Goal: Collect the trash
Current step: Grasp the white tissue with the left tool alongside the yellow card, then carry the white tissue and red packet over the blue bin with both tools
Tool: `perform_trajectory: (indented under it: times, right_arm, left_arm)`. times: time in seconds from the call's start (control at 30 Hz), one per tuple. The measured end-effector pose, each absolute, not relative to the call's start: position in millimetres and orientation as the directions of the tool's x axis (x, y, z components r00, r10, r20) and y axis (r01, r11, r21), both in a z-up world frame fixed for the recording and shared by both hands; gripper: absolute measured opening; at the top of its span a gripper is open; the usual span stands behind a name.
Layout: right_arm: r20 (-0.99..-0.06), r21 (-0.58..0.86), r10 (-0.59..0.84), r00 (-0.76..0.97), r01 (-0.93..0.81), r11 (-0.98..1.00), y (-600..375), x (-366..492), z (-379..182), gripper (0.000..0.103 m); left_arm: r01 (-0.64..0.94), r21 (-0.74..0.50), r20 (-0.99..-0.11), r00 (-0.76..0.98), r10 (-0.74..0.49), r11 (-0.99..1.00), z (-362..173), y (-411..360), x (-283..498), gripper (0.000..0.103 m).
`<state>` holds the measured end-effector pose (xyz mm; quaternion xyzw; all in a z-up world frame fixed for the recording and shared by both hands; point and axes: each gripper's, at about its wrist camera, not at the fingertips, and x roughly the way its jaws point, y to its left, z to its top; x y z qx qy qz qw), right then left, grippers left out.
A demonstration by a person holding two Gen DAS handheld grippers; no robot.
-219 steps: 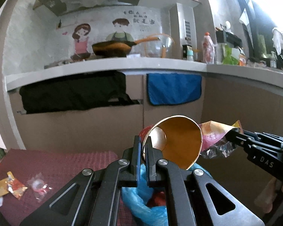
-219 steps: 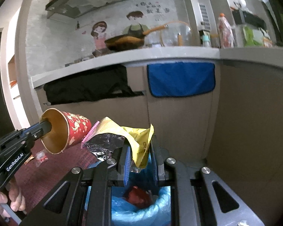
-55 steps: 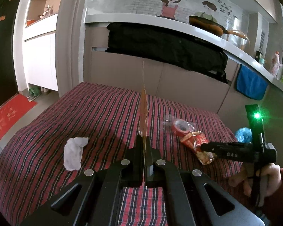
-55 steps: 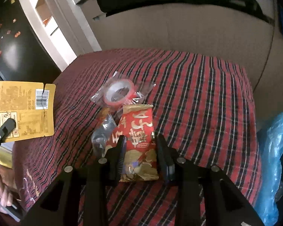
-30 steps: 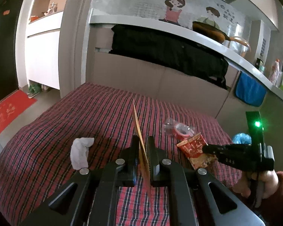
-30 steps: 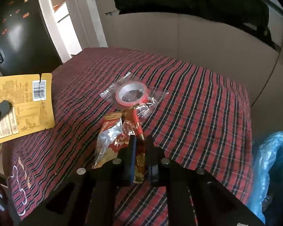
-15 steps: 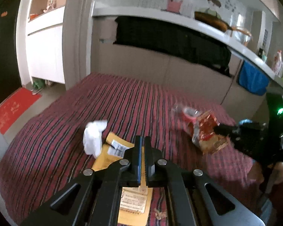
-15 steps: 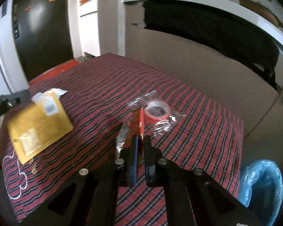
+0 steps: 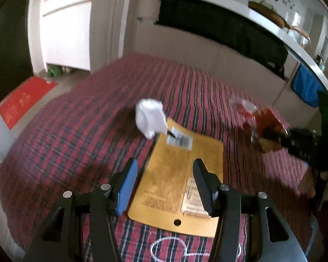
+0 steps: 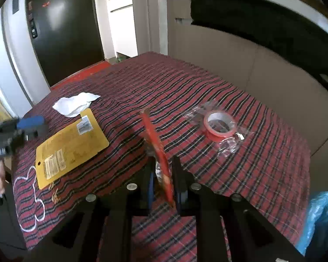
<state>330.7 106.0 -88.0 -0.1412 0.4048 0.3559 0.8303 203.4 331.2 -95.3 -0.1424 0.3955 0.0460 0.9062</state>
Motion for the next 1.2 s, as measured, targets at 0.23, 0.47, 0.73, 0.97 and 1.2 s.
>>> perform_trajectory:
  times: [0.23, 0.47, 0.73, 0.97, 1.2]
  right_arm:
    - [-0.767, 0.064, 0.481, 0.425, -0.695, 0.716, 98, 325, -82, 0.006]
    - [-0.756, 0.065, 0.477, 0.448, -0.674, 0.736, 87, 321, -75, 0.006]
    - [-0.72, 0.075, 0.5, 0.482, -0.662, 0.746, 64, 310, -50, 0.006]
    - [-0.701, 0.101, 0.518, 0.491, -0.651, 0.752, 46, 302, -39, 0.006]
    - [-0.696, 0.097, 0.513, 0.502, -0.642, 0.76, 34, 288, -38, 0.006]
  left_arm:
    - [-0.31, -0.29, -0.68, 0.733, 0.033, 0.906, -85, 358, 225, 0.054]
    - [-0.371, -0.221, -0.723, 0.683, 0.104, 0.902, -98, 357, 279, 0.035]
    - [-0.373, -0.167, -0.707, 0.69, 0.153, 0.912, -91, 339, 276, 0.005]
    - [-0.33, -0.13, -0.671, 0.724, 0.161, 0.935, -73, 315, 256, 0.004]
    - [-0.306, -0.148, -0.619, 0.77, 0.153, 0.94, -68, 313, 253, 0.045]
